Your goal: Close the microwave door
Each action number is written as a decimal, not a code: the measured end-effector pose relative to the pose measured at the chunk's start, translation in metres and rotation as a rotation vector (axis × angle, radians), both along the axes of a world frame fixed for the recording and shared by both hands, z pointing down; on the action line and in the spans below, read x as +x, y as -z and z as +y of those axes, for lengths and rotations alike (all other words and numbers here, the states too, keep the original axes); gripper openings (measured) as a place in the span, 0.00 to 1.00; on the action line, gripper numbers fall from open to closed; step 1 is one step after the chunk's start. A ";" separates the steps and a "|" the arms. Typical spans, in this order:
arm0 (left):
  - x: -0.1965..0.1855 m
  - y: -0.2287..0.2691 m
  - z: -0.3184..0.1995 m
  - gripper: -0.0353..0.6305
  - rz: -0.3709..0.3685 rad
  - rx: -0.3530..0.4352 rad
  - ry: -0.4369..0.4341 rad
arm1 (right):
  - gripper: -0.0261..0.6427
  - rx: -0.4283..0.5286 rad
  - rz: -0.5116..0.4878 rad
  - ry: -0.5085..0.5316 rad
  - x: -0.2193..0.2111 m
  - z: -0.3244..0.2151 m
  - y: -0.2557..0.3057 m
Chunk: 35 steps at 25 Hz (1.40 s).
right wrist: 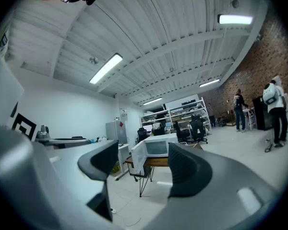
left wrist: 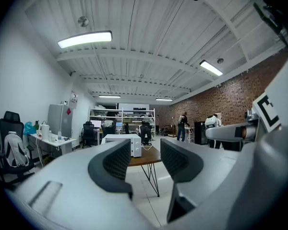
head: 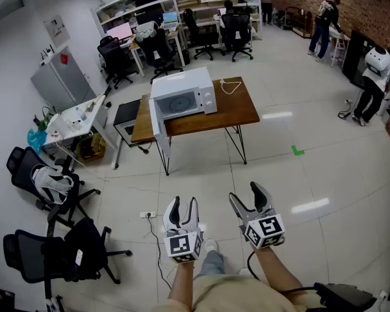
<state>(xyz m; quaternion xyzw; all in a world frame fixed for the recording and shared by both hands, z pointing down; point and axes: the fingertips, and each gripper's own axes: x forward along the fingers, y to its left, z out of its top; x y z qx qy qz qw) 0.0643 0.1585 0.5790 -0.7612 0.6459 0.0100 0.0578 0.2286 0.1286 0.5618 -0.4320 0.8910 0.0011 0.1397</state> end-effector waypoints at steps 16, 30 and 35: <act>-0.248 0.005 -0.164 0.35 0.055 0.115 -0.071 | 0.51 0.043 0.075 0.021 -0.276 -0.146 -0.011; -0.278 0.002 -0.266 0.35 0.064 0.156 -0.066 | 0.50 0.015 0.064 0.035 -0.296 -0.253 -0.010; -0.264 0.005 -0.309 0.35 0.049 0.154 -0.048 | 0.50 0.026 0.030 0.050 -0.276 -0.301 -0.006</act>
